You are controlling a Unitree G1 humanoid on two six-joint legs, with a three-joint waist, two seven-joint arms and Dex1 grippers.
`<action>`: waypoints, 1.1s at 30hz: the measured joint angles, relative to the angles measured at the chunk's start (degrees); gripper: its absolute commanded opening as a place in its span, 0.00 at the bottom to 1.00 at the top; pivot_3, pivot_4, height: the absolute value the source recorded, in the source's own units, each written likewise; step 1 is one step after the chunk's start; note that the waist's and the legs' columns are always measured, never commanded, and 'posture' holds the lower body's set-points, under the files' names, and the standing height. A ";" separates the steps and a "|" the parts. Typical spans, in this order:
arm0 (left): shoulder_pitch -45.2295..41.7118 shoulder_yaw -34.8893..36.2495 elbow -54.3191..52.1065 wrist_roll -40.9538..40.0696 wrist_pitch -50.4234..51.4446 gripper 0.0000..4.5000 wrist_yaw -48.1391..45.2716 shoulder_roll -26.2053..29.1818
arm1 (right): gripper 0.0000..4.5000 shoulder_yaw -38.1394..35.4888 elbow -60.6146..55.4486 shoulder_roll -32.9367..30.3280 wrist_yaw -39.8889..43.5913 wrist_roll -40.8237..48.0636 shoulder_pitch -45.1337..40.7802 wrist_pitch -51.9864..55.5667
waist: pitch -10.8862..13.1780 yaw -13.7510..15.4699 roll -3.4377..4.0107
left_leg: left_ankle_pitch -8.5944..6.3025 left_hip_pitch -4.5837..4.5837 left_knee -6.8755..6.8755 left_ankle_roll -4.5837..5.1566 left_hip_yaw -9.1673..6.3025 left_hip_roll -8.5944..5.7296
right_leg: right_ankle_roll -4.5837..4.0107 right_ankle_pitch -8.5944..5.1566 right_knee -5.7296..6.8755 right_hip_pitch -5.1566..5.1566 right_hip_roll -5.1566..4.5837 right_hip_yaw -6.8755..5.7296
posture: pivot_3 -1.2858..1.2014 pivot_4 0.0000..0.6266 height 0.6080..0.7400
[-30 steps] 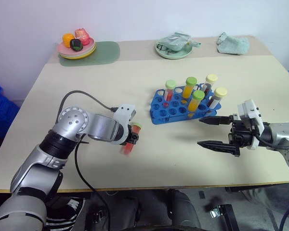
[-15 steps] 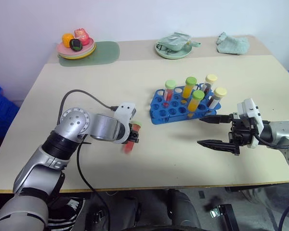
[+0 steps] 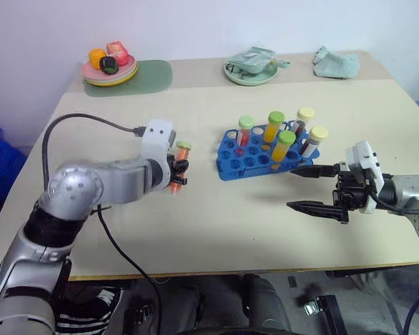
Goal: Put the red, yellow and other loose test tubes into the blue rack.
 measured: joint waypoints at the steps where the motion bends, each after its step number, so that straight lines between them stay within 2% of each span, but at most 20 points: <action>1: 1.48 0.05 -1.96 4.58 -2.37 0.18 -5.37 1.34 | 1.00 -0.14 0.04 0.00 -0.03 0.13 -0.16 0.03 | 0.00 -0.02 0.00 | 0.00 0.00 -0.01 0.00 0.01 0.01 | 0.00 0.00 -0.02 0.00 0.00 0.00 | 0.52 0.24 1.00; 3: 4.96 -0.15 -5.29 16.68 -9.69 0.18 -16.61 4.19 | 1.00 -0.53 0.12 -0.01 -0.25 0.31 -0.34 0.12 | -0.01 -0.03 0.01 | 0.00 0.01 -0.04 0.00 0.07 0.02 | -0.01 0.00 -0.05 0.00 0.00 0.01 | 0.52 0.24 1.00; 5: 8.91 -0.14 -5.22 26.73 -18.89 0.18 -24.84 3.63 | 1.00 -0.74 0.13 0.00 -0.72 0.38 -0.38 0.17 | -0.01 0.05 0.03 | 0.00 0.00 -0.05 0.01 0.06 0.02 | -0.02 0.01 -0.09 0.03 0.00 0.00 | 0.52 0.24 1.00; 7: 12.99 -0.58 -2.28 37.02 -30.84 0.18 -33.28 0.35 | 1.00 -1.42 0.11 0.00 -1.35 0.43 -0.27 0.21 | -0.01 0.18 0.02 | 0.00 -0.01 -0.03 0.02 0.05 0.02 | -0.05 0.03 -0.13 0.05 0.00 -0.01 | 0.52 0.24 1.00; 11: 14.53 -0.47 7.10 48.24 -45.96 0.18 -42.32 -8.44 | 1.00 -3.57 -0.31 0.01 -2.60 1.41 0.69 0.86 | -0.01 0.44 0.00 | 0.00 -0.02 0.01 0.04 0.03 0.04 | -0.07 0.06 -0.19 0.09 -0.01 -0.03 | 0.52 0.24 1.00; 16: 10.08 1.23 20.56 51.81 -59.20 0.18 -54.34 -19.60 | 1.00 -4.99 -0.73 0.16 -4.81 1.60 1.96 1.15 | -0.01 0.53 -0.01 | -0.01 -0.02 0.04 0.06 0.06 0.04 | -0.07 0.10 -0.19 0.09 -0.03 -0.06 | 0.52 0.24 1.00; 23: 5.63 1.06 30.34 57.35 -66.99 0.18 -64.70 -27.75 | 1.00 -5.04 -1.28 0.28 -6.93 2.22 1.46 1.82 | -0.01 0.07 -0.01 | -0.01 -0.02 0.04 0.06 0.07 0.06 | -0.06 0.11 -0.19 0.09 -0.03 -0.07 | 0.52 0.24 1.00; 33: -3.87 0.49 50.66 67.71 -81.18 0.18 -67.62 -39.70 | 1.00 -4.99 -2.67 0.32 -8.78 2.82 0.83 2.94 | 0.00 0.13 -0.04 | -0.01 -0.03 0.05 0.08 0.07 0.05 | 0.00 0.14 -0.25 0.10 -0.02 -0.08 | 0.52 0.24 1.00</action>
